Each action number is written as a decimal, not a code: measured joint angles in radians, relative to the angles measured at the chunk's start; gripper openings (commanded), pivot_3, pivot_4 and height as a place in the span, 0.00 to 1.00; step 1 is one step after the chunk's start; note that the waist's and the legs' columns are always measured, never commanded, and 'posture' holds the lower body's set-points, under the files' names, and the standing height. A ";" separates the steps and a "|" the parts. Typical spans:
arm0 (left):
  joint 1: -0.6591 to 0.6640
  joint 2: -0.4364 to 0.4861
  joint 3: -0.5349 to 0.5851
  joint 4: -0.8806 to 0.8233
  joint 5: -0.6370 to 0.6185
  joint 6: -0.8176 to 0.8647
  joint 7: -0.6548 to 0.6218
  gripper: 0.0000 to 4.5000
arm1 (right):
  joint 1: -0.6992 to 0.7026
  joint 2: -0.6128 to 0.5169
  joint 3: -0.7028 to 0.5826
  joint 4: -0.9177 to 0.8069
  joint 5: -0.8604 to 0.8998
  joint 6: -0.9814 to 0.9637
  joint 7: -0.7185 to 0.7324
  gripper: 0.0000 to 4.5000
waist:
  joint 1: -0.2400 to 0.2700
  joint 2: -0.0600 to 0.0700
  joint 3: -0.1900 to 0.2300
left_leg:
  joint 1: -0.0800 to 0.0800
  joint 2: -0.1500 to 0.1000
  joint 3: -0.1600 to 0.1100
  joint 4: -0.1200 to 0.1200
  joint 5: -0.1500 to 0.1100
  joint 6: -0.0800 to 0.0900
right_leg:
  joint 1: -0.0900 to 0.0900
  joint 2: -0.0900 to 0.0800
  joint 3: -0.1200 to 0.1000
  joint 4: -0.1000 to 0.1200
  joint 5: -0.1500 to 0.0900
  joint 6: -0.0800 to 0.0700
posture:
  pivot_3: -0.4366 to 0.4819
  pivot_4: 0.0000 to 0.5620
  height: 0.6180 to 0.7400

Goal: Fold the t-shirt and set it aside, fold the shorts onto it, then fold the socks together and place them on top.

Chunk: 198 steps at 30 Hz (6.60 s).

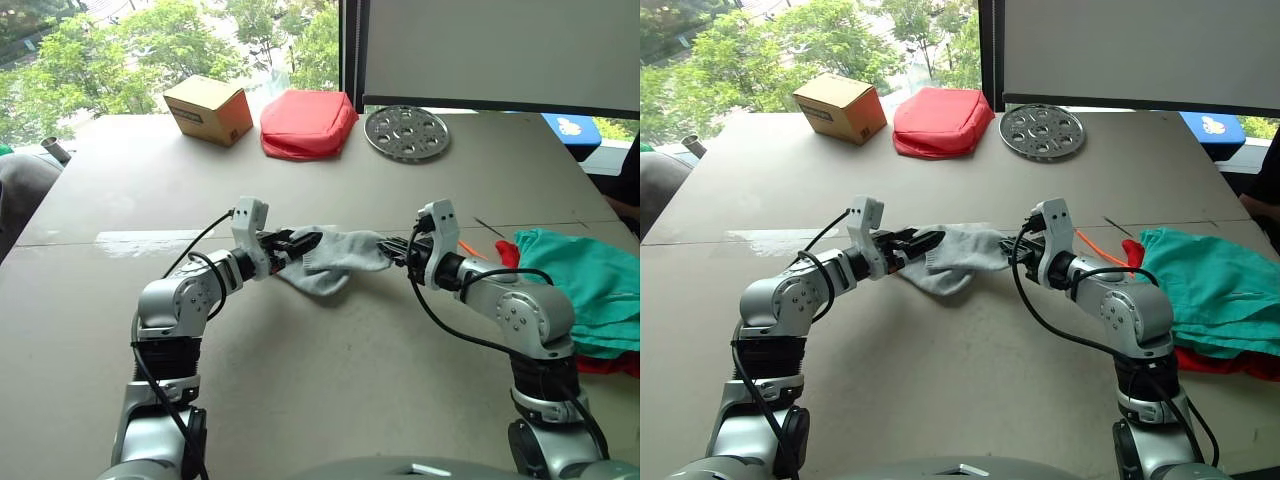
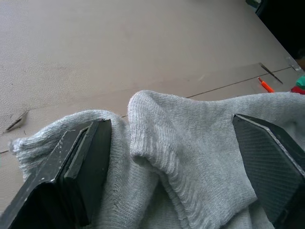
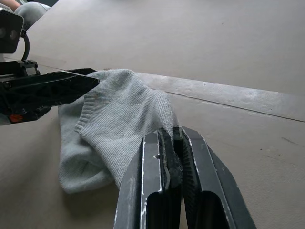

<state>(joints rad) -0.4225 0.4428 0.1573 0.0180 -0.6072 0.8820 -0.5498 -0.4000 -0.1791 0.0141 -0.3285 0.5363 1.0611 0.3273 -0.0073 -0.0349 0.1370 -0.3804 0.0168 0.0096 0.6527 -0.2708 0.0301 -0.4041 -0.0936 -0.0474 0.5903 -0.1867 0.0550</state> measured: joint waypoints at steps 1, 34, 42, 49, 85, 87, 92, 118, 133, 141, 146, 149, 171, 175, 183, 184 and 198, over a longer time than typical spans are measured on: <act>0.000 0.000 0.000 0.000 0.000 -0.005 -0.004 0.63 | 0.000 0.000 0.000 0.000 0.000 0.000 -0.002 0.00 | 0.000 0.000 0.000 | 0.000 0.000 0.000 0.000 0.000 0.000 | 0.000 0.000 0.000 0.000 0.000 0.000 | 0.48 0.27 0.99; -0.160 0.309 -0.009 0.290 -0.010 0.143 -0.229 0.02 | -0.012 0.054 0.112 0.084 0.132 0.040 0.036 0.00 | -0.005 0.003 0.005 | -0.001 0.001 -0.002 -0.001 0.001 -0.001 | -0.002 0.005 0.005 0.000 0.000 0.001 | 0.48 0.27 0.99; -0.134 0.263 -0.034 0.227 0.031 0.068 -0.241 0.02 | 0.013 0.067 0.130 0.110 0.075 -0.003 0.029 0.00 | -0.004 0.003 0.005 | -0.002 0.001 -0.002 -0.001 0.001 -0.002 | -0.002 0.005 0.006 0.000 0.000 0.001 | 0.48 0.27 0.99; -0.135 0.238 -0.043 0.236 0.074 0.018 -0.241 0.24 | 0.025 0.049 0.152 0.110 0.053 -0.003 0.040 0.22 | -0.004 0.003 0.005 | -0.002 0.001 -0.001 -0.001 0.001 -0.002 | -0.002 0.005 0.006 0.000 0.000 0.001 | 0.48 0.27 0.99; 0.181 -0.019 -0.087 -0.117 0.251 -0.211 0.123 0.38 | 0.253 -0.257 0.126 -0.189 -0.067 -0.502 0.311 1.00 | 0.055 0.005 -0.004 | 0.001 0.001 -0.003 0.001 0.001 -0.002 | 0.001 0.003 0.007 -0.002 -0.002 -0.003 | 0.48 0.27 0.99; 0.182 -0.022 -0.096 -0.107 0.276 -0.239 0.126 0.18 | 0.266 -0.261 0.126 -0.196 -0.067 -0.502 0.310 1.00 | 0.056 0.005 -0.004 | 0.000 0.001 -0.003 0.001 0.001 -0.002 | 0.002 0.003 0.007 -0.002 -0.002 -0.003 | 0.48 0.27 0.99; 0.185 -0.057 -0.080 -0.108 0.287 -0.255 0.132 0.01 | 0.297 -0.284 0.125 -0.206 -0.067 -0.516 0.313 1.00 | 0.054 0.006 -0.004 | 0.000 -0.001 -0.005 0.001 0.001 -0.001 | 0.001 0.004 0.006 -0.002 -0.003 -0.003 | 0.48 0.27 0.99; 0.274 0.292 -0.183 0.020 0.922 -1.134 0.236 0.01 | 0.299 -0.293 0.127 -0.161 -0.110 -0.599 0.342 1.00 | 0.036 0.009 0.001 | -0.002 0.005 -0.001 -0.001 0.001 -0.002 | -0.002 0.005 0.007 -0.003 -0.002 -0.003 | 0.48 0.27 0.99; 0.177 0.312 -0.306 0.024 1.137 -1.369 0.248 0.01 | 0.350 -0.293 0.123 -0.166 -0.120 -0.604 0.316 1.00 | 0.037 0.008 0.000 | -0.002 0.005 0.007 -0.001 0.001 -0.002 | -0.002 0.005 0.007 -0.002 -0.002 -0.003 | 0.48 0.27 0.99; 0.143 0.318 -0.368 0.016 1.342 -1.474 0.338 0.01 | 0.375 -0.303 0.121 -0.194 -0.120 -0.601 0.297 1.00 | 0.036 0.004 -0.002 | -0.002 0.005 0.008 -0.001 0.001 -0.001 | -0.002 0.006 0.008 -0.001 -0.002 -0.002 | 0.48 0.27 0.99; 0.114 0.347 -0.396 0.034 1.398 -1.565 0.372 0.01 | 0.392 -0.310 0.118 -0.212 -0.120 -0.593 0.287 1.00 | 0.036 0.003 -0.003 | -0.002 0.005 0.008 -0.001 0.001 -0.001 | -0.002 0.005 0.008 -0.001 -0.002 -0.002 | 0.48 0.27 0.99; 0.113 0.362 -0.421 0.050 1.421 -1.620 0.380 0.01 | 0.396 -0.314 0.114 -0.212 -0.120 -0.589 0.280 1.00 | 0.036 0.003 -0.003 | -0.001 0.005 0.008 -0.001 0.001 -0.001 | -0.002 0.005 0.008 -0.001 -0.002 -0.002 | 0.48 0.27 0.99; 0.354 0.785 -0.442 -0.151 0.161 -1.534 -0.194 0.78 | 0.406 -0.323 0.088 -0.190 -0.133 -0.608 0.296 1.00 | 0.021 0.006 0.001 | 0.000 0.008 0.007 -0.001 0.001 -0.001 | -0.005 0.004 0.013 0.001 -0.002 -0.002 | 0.48 0.27 0.99; 0.343 0.773 -0.377 -0.325 -0.353 -1.069 -0.185 0.43 | 0.395 -0.314 0.089 -0.174 -0.139 -0.615 0.298 1.00 | 0.031 0.006 0.002 | 0.001 0.006 0.006 0.001 0.000 -0.001 | -0.002 0.004 0.012 0.000 -0.005 0.002 | 0.48 0.27 0.99; -0.006 0.368 -0.384 -0.165 -0.521 -0.533 0.069 0.02 | 0.399 -0.314 0.092 -0.181 -0.143 -0.619 0.296 1.00 | 0.022 0.000 0.000 | 0.001 0.002 0.007 0.001 0.001 -0.001 | 0.002 0.009 0.011 0.000 0.000 0.002 | 0.48 0.27 0.99; -0.015 0.321 -0.391 -0.134 -0.482 -0.520 0.079 0.02 | 0.400 -0.314 0.092 -0.182 -0.144 -0.617 0.294 1.00 | 0.021 0.001 -0.001 | 0.004 0.001 0.008 0.001 0.001 -0.001 | 0.003 0.009 0.012 0.001 0.000 0.002 | 0.48 0.27 0.99; 0.118 0.147 -0.473 0.048 0.062 -0.595 -0.099 0.02 | 0.415 -0.306 0.141 -0.256 -0.159 -0.543 0.253 1.00 | 0.019 0.000 -0.011 | 0.006 0.004 0.008 0.001 0.000 -0.001 | 0.003 0.008 0.015 0.000 -0.003 -0.002 | 0.48 0.27 0.99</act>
<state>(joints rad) -0.3049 0.5897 -0.3160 0.0659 -0.5455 0.2868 -0.6487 0.0152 -0.4852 0.1547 -0.5842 0.3776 0.5179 0.5801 0.0118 -0.0351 0.1263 -0.3748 0.0207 0.0178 0.6535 -0.2705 0.0296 -0.4015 -0.0853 -0.0323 0.5898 -0.1893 0.0525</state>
